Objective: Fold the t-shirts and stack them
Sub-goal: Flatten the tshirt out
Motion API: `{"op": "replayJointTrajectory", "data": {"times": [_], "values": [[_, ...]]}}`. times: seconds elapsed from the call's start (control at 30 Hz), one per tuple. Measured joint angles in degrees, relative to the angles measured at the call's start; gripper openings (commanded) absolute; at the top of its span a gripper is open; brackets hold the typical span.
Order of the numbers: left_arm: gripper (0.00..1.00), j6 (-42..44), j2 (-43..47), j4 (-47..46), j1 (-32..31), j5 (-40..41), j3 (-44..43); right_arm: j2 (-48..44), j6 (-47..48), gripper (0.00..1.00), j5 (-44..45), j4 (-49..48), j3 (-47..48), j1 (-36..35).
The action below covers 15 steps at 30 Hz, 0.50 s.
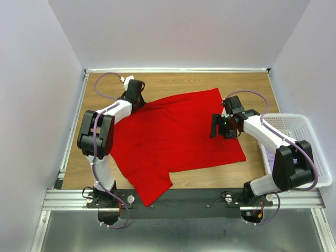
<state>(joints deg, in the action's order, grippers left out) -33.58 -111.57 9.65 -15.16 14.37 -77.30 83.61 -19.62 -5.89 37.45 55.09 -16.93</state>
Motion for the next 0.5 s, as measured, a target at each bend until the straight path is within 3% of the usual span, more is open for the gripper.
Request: {"op": "replayJointTrajectory", "data": {"times": [0.1, 0.2, 0.4, 0.5], "values": [[0.01, -3.8, 3.9, -8.3, 0.4, -2.4, 9.8, -0.2, 0.3, 0.79, 0.0, -0.1, -0.2, 0.0], [0.10, -8.5, 8.3, -16.5, 0.5, -3.5, 20.3, -0.5, 0.5, 0.79, -0.2, -0.2, -0.6, 0.0], [0.27, -15.3, 16.1, -25.9, 0.5, -4.3, 31.7, -0.8, 0.9, 0.79, -0.4, -0.3, -1.1, 0.0], [0.46, -18.6, 19.9, -28.6, 0.5, -4.8, 36.8, -0.8, 1.1, 0.79, -0.5, -0.4, -1.2, 0.0]]}}
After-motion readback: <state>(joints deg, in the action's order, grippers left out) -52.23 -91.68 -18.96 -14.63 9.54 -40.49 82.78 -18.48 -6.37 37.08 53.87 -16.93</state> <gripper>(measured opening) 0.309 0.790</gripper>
